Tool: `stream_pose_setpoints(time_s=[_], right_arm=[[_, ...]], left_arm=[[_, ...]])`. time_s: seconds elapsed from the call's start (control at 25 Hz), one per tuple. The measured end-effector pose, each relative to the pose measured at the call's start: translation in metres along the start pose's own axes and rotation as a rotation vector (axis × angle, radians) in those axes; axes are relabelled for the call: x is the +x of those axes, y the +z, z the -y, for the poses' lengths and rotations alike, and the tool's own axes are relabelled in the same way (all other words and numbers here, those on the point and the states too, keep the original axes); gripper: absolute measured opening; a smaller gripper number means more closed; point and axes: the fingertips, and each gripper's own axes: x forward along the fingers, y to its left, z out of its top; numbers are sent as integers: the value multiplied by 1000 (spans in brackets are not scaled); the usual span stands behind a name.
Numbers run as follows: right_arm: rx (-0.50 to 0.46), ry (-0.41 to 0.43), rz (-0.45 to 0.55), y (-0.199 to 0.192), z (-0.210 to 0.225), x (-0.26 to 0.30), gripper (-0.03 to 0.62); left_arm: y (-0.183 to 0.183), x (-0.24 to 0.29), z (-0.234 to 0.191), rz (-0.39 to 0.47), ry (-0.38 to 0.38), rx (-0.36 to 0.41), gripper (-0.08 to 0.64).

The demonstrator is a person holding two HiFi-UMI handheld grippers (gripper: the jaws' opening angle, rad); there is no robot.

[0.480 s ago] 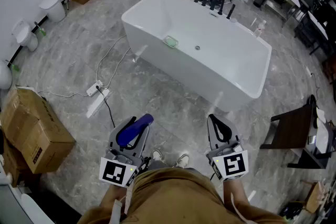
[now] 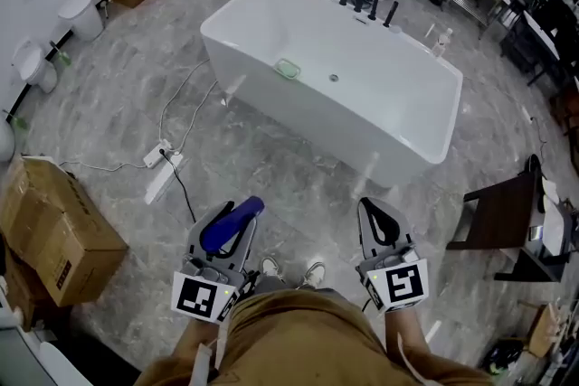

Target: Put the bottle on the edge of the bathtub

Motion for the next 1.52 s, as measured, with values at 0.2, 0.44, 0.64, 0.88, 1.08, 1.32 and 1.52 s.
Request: stream_pose_setpoints(time_s=[0.2,0.44,0.64,0.88,1.08,1.32,1.52], right_arm=[[32,-38,12,4,3,5,5],[16,-52,5,8,-13,16,5],[5,-62,6,12,-26,22,5],[11,-96,1,13,-15,23,5],[28,-100,5,9,-2,31,5],[59,-76,4,-2,39,57,5],[64,-22,12,-2,80,106,5]], left_arm=[[-3,0,-6,2,-15,-5,163],[-8,-5,-25,7,-26,-15,163],[-11,-7,-40,13,-44,-17,163],[-5,5,-44,26,-71,-12,163],[-6,23,-40,15,-85,-6,163],[-5,67,-37,-5,-72,2,163],[-1,118,-46,-13,-45,-1,163]])
